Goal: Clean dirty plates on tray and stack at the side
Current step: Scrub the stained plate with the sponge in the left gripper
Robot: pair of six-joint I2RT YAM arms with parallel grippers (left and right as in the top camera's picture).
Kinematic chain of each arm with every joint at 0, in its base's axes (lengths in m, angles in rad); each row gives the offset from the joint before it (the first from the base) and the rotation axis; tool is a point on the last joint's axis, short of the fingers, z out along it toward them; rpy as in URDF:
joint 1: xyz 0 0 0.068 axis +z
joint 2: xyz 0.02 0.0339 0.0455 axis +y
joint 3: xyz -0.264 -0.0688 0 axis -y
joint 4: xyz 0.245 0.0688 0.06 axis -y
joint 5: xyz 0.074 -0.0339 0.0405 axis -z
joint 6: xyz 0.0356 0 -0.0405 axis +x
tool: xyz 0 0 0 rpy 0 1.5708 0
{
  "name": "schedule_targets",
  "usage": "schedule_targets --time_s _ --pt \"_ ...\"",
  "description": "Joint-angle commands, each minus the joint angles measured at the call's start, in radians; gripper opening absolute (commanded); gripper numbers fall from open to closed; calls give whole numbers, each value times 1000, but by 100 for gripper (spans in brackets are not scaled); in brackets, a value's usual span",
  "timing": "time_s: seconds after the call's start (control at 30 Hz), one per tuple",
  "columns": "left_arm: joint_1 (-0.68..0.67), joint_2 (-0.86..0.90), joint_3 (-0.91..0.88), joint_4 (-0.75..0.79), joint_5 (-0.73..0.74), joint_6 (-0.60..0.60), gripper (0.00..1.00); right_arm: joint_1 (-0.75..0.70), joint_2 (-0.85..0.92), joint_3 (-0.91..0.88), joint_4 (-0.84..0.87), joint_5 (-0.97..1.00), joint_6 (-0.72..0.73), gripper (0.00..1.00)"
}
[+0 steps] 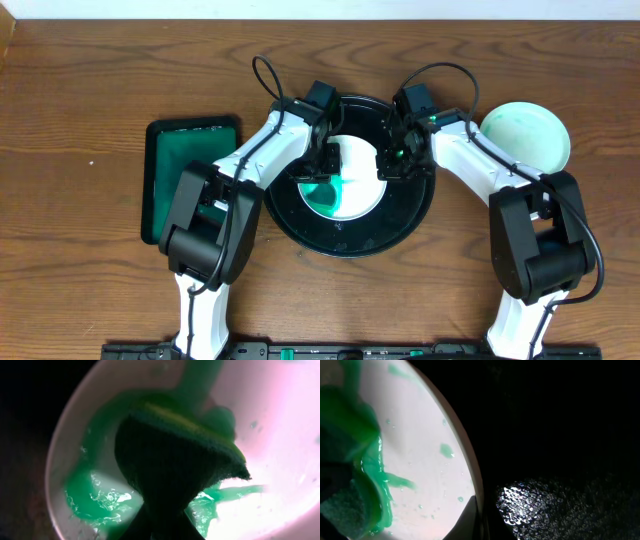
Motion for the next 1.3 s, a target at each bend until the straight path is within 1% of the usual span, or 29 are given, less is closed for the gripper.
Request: schedule_targets --time_s 0.0,0.03,0.07,0.17,0.2,0.33,0.43,0.47,0.6,0.73,0.83,0.9,1.07,1.27 --pt "10 95 0 5 -60 -52 7 18 -12 -1 -1 -48 -3 1" --pt "8 106 0 5 -23 -43 7 20 -12 -2 0 -48 -6 1" --pt "3 116 0 14 85 -8 7 23 -12 -1 0 -47 -7 1" --pt "-13 117 0 56 300 66 7 23 -12 -2 2 -47 -10 1" --pt "-27 117 1 93 438 85 7 23 -12 -2 4 -47 -10 1" --pt "-48 117 1 169 585 79 7 23 -12 -2 3 -47 -9 1" --pt "-50 117 1 199 594 67 7 23 -12 -1 3 -47 -9 1" --pt "-49 117 1 200 583 64 7 23 -12 -2 3 -47 -9 1" --pt "-22 117 1 194 457 22 7 23 -12 -1 -3 -48 -9 1" --pt "34 117 1 145 231 -29 7 23 -12 -2 -11 -48 -9 1" --pt "84 117 1 80 37 -35 7 23 -12 -1 -13 -47 -9 1" --pt "114 117 1 39 -55 -34 7 23 -12 -1 -13 -48 -9 1" --pt "166 117 2 -40 -206 -22 7 23 -12 -1 -10 -47 -9 1" --pt "171 114 4 -109 -413 -31 7 23 -12 -1 -11 -47 -9 1"
